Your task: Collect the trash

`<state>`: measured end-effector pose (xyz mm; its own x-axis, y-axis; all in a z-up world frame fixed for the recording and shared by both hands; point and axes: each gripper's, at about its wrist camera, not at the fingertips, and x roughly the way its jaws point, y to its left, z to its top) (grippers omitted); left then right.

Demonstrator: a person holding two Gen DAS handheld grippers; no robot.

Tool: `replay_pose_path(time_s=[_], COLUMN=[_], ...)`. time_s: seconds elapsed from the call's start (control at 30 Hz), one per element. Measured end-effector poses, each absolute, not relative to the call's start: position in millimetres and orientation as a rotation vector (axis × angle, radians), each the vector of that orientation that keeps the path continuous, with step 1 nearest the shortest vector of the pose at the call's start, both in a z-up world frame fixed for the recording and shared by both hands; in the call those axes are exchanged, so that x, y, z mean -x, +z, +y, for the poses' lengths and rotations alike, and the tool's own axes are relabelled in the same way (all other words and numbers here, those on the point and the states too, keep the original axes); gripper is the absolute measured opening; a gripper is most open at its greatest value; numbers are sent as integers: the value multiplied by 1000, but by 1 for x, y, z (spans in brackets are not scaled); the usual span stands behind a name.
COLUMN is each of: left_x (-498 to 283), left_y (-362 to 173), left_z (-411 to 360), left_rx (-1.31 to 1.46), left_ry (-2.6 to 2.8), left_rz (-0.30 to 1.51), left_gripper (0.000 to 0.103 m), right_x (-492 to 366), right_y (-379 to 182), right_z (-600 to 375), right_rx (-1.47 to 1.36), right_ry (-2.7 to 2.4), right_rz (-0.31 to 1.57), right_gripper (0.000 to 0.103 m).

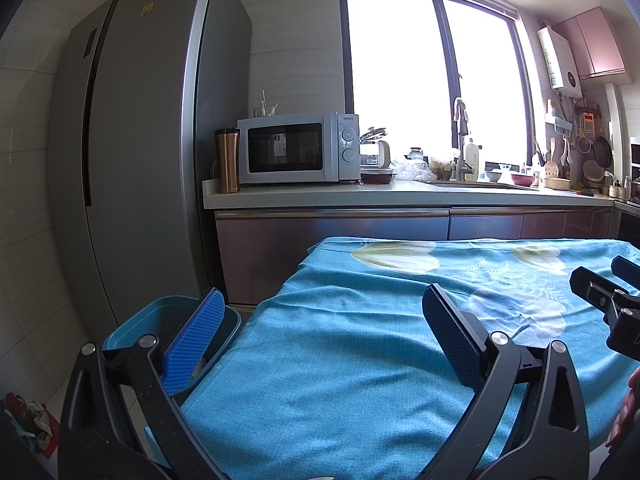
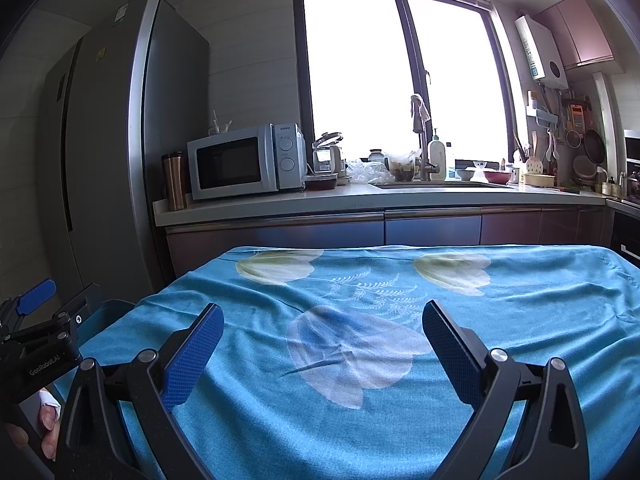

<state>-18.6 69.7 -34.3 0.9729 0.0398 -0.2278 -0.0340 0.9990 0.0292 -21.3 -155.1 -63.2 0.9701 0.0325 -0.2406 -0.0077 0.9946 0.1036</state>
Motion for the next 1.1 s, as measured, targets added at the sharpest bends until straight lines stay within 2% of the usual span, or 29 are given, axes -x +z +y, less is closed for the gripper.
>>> replay_pose_path(time_s=[1.1], left_x=[19], left_y=[-39], left_z=[66], left_rx=[-28], left_ry=[38], left_rz=[236], left_gripper=[97], right_x=[22], right_y=[-66], right_z=[-154], right_rx=[-105], right_ry=[18], right_rz=[249], right_gripper=[96])
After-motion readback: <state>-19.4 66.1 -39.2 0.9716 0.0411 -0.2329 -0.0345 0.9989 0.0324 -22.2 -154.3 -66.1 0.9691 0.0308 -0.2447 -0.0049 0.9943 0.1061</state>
